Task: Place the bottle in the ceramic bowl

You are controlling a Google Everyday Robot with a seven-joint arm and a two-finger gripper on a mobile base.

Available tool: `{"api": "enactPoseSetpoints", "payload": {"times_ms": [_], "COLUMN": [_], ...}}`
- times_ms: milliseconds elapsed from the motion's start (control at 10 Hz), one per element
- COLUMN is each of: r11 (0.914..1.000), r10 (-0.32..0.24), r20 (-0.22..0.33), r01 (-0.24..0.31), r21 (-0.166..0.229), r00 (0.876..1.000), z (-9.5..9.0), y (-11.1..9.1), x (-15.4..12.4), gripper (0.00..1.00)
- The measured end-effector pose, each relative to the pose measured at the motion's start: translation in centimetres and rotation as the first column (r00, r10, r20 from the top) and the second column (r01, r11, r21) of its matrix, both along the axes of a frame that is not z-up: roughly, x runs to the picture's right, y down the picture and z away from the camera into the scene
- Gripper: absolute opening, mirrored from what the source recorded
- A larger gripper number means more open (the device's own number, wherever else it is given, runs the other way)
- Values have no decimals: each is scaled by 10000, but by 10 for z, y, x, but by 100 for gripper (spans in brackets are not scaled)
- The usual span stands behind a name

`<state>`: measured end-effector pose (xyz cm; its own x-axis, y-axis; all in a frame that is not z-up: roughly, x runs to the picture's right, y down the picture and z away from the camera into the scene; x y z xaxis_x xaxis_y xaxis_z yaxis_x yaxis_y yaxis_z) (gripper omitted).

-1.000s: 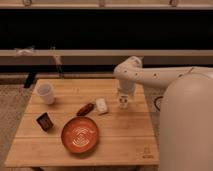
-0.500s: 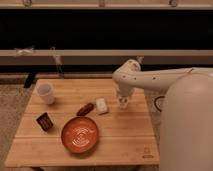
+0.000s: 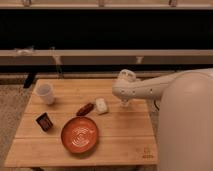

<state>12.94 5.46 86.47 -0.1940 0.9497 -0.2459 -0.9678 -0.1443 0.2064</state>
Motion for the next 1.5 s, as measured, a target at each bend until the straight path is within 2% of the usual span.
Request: {"api": "enactPoseSetpoints", "payload": {"times_ms": [100, 200, 300, 400, 500, 600, 800, 900, 1100, 1200, 1300, 1500], "r11": [9957, 9839, 9916, 9948, 9960, 9958, 9942, 9918, 9886, 9859, 9824, 9713], "r10": [312, -41, -196, -361, -354, -668, -965, -1204, -1406, -1503, -1537, -1599], "r20": [321, 1197, 1275, 1513, 1692, 2220, 2772, 3192, 3919, 4280, 4695, 5212], "r01": [-283, 253, 355, 500, 487, 790, 1058, 1274, 1501, 1676, 1853, 2277], "r21": [-878, -1767, -1242, -889, -751, -464, -189, -12, 64, -26, -215, -683], "r00": [9990, 9928, 9916, 9878, 9849, 9728, 9560, 9400, 9092, 8912, 8694, 8383], "z": [-10, -24, -32, -47, -64, -96, -132, -153, -179, -185, -193, -203], "y": [-9, 11, -1, -10, -13, -23, -30, -32, -26, -19, -9, 9], "x": [-6, -29, -35, -50, -56, -84, -110, -131, -159, -174, -189, -207], "gripper": [13, 3, 0, 0, 0, 0, 0, 0, 0, 0, 0, 0]}}
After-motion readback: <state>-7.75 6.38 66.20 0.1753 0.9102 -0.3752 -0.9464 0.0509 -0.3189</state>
